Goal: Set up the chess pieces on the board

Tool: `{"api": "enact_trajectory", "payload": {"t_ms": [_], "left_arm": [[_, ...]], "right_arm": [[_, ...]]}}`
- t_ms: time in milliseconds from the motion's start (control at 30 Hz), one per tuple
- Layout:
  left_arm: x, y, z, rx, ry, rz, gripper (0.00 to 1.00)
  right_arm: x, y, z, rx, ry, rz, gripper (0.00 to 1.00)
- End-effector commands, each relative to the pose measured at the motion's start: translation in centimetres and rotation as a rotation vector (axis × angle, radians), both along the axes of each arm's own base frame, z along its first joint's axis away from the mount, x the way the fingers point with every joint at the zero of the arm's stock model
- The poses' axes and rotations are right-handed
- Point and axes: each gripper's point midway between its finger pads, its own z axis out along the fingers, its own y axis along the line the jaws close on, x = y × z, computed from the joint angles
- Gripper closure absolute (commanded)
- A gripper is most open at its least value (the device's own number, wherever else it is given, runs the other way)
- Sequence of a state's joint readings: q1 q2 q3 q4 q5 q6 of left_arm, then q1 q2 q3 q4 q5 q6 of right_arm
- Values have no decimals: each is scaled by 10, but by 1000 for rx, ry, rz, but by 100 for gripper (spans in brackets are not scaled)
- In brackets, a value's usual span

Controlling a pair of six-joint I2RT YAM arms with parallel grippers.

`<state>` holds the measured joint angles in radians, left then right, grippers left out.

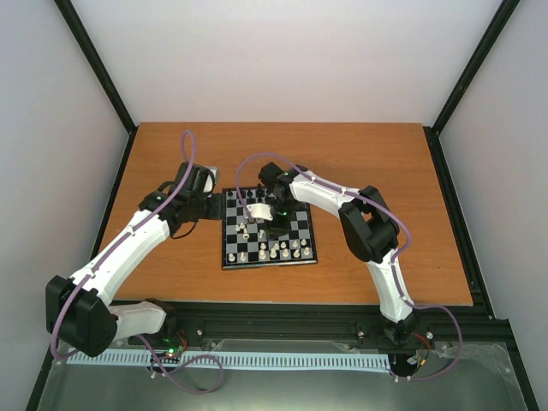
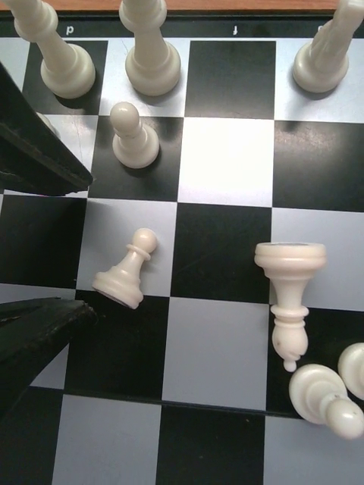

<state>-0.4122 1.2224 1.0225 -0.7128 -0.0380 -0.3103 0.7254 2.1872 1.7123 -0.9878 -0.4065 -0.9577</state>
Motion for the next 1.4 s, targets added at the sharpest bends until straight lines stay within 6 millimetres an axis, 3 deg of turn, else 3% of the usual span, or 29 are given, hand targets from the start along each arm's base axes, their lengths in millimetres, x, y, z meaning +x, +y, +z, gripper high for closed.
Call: {"api": "enact_trajectory", "payload": {"t_ms": [0,933,1367], "left_arm": [[4,-1,3,-13,-14,2,50],[4,-1,2,-8,-13,-1,50],[4,-2,2,-12,-13,-8,50]], "right_arm": [[4,11,4,33,-39,29,61],[8,39,-2,100,-88,124,57],[-7,17,-5,56,-99,176,60]]}}
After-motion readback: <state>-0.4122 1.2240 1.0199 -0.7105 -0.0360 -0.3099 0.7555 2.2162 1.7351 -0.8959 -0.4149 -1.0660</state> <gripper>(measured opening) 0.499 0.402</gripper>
